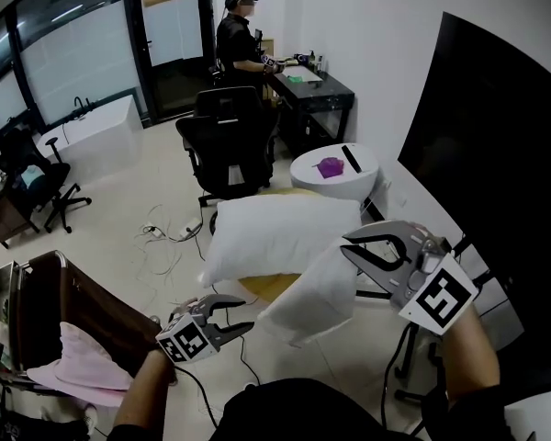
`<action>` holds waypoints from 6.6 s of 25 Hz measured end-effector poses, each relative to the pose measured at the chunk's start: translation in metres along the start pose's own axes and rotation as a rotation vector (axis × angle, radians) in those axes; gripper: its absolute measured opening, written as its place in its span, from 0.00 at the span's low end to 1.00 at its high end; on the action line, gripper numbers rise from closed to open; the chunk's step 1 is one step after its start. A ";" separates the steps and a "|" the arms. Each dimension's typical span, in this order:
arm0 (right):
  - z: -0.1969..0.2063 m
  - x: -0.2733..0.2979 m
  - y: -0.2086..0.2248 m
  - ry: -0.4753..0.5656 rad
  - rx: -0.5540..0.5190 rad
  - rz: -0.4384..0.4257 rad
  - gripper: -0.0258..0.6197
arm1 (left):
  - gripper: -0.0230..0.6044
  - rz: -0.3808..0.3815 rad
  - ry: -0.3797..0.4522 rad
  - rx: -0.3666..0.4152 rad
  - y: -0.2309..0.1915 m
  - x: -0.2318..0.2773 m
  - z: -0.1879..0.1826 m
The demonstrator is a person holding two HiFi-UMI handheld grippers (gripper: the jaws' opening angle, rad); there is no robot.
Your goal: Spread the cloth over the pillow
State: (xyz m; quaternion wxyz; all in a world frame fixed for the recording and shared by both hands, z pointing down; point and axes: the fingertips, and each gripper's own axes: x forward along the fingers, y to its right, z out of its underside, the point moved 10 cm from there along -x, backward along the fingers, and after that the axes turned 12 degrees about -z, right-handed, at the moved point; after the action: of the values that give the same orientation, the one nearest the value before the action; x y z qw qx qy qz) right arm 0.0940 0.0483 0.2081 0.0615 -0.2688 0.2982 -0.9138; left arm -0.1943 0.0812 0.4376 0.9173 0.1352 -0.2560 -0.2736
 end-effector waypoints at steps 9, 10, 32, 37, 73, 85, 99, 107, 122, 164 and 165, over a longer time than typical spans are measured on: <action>0.002 -0.026 0.003 0.107 0.070 0.055 0.06 | 0.71 0.154 -0.036 0.080 -0.005 0.101 -0.037; 0.002 -0.030 0.003 0.118 0.075 0.061 0.06 | 0.71 0.152 -0.053 0.072 -0.002 0.110 -0.037; -0.019 0.021 -0.150 0.309 0.141 -0.264 0.06 | 0.04 -0.837 0.359 -0.427 -0.064 -0.011 -0.041; -0.009 0.047 -0.158 0.358 0.230 -0.360 0.22 | 0.04 -0.785 0.626 -0.657 -0.076 -0.051 -0.054; 0.052 0.195 -0.076 0.368 0.384 -0.166 0.36 | 0.04 -0.214 1.273 -0.545 -0.075 -0.162 -0.135; 0.019 0.182 -0.077 0.347 0.154 0.021 0.09 | 0.04 -0.201 1.234 -0.546 -0.076 -0.151 -0.136; 0.006 0.102 -0.001 0.417 0.177 0.321 0.05 | 0.04 -0.317 0.710 -0.377 -0.069 -0.099 -0.098; -0.010 0.081 0.025 0.502 0.235 0.258 0.05 | 0.04 -0.315 0.302 -0.018 -0.047 -0.051 -0.076; -0.012 0.079 0.039 0.469 0.294 0.189 0.05 | 0.36 -0.107 -0.172 0.566 -0.045 -0.064 -0.064; -0.013 0.114 0.041 0.351 0.534 -0.024 0.05 | 0.21 -0.277 -0.208 1.796 -0.017 0.026 -0.149; -0.013 0.115 0.041 0.353 0.537 -0.024 0.05 | 0.13 -0.281 -0.211 1.797 -0.017 0.024 -0.148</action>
State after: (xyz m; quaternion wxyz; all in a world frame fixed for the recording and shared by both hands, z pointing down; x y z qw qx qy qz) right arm -0.0121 -0.0099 0.2282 0.0667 -0.0837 0.0493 -0.9930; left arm -0.1043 0.0694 0.3172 0.3972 0.8021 -0.4364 -0.0916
